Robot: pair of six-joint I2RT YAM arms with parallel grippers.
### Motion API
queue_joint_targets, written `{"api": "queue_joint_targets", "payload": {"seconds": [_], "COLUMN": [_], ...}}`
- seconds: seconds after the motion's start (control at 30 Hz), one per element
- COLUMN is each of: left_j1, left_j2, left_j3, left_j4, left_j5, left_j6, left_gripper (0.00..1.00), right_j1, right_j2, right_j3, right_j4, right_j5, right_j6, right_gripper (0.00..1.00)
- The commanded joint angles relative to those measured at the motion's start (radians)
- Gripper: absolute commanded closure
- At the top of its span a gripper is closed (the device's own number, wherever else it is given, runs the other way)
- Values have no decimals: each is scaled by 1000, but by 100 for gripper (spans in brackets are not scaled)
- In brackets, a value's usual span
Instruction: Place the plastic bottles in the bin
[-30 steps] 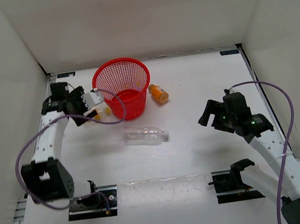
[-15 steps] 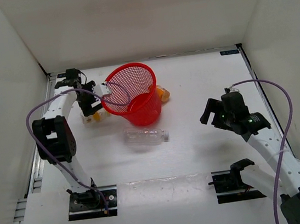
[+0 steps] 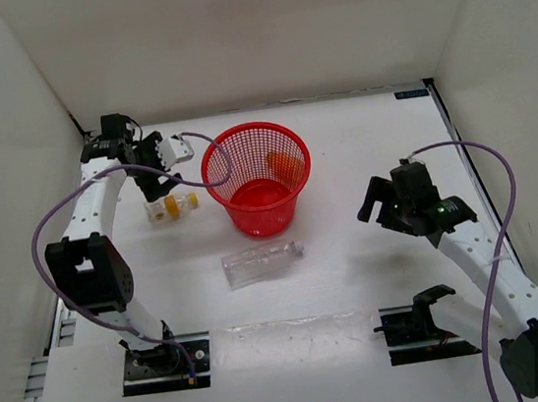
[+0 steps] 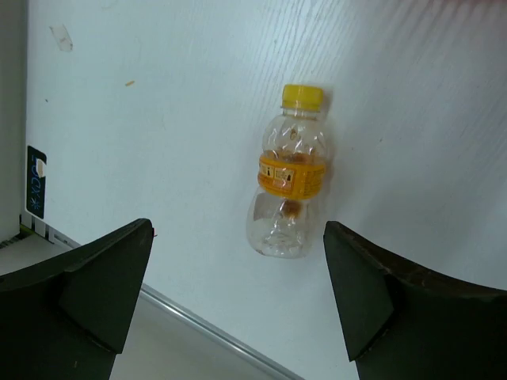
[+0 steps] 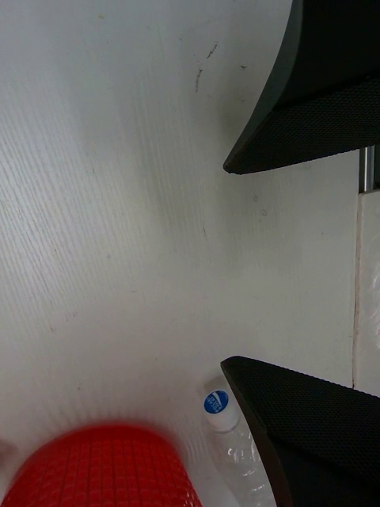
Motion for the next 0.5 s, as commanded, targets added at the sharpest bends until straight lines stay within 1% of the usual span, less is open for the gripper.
{"api": "queue_joint_targets", "payload": {"seconds": [0.0,0.03,0.1,0.13,0.17,0.2,0.27,0.33,0.37,0.43,0.47], "left_j1": [6,15,29,29,19,8,-15,-15,-15,-15,-24], "left_j2": [-19,-3,19,45,62,80,145,192,243,289,324], "left_j3": [20,40,49,58,58,48,78,136,200,248,261], "left_j4": [7,-6,-51,-74,-107,-108,-117,-170,-196,-253,-253], "left_j5": [54,54,44,21,-14,-85,-105,-76,-62,-52,-52], "left_j6": [-51,-51,13,100,136,153,153,141,127,116,104], "left_gripper": [1,1,1,1,1,1,1,1,1,1,1], "right_j1": [0,0,0,0,0,0,0,0,0,0,0], "right_j2": [2,2,-9,-18,-29,-29,-38,-38,-38,-58,-58], "right_j3": [33,33,33,24,24,24,15,15,15,15,4], "right_j4": [37,37,37,37,37,37,28,28,17,17,17], "right_j5": [4,4,4,4,4,4,-5,-5,-5,5,6], "right_j6": [4,4,4,4,4,4,4,13,13,23,23], "right_gripper": [1,1,1,1,1,1,1,1,1,1,1]}}
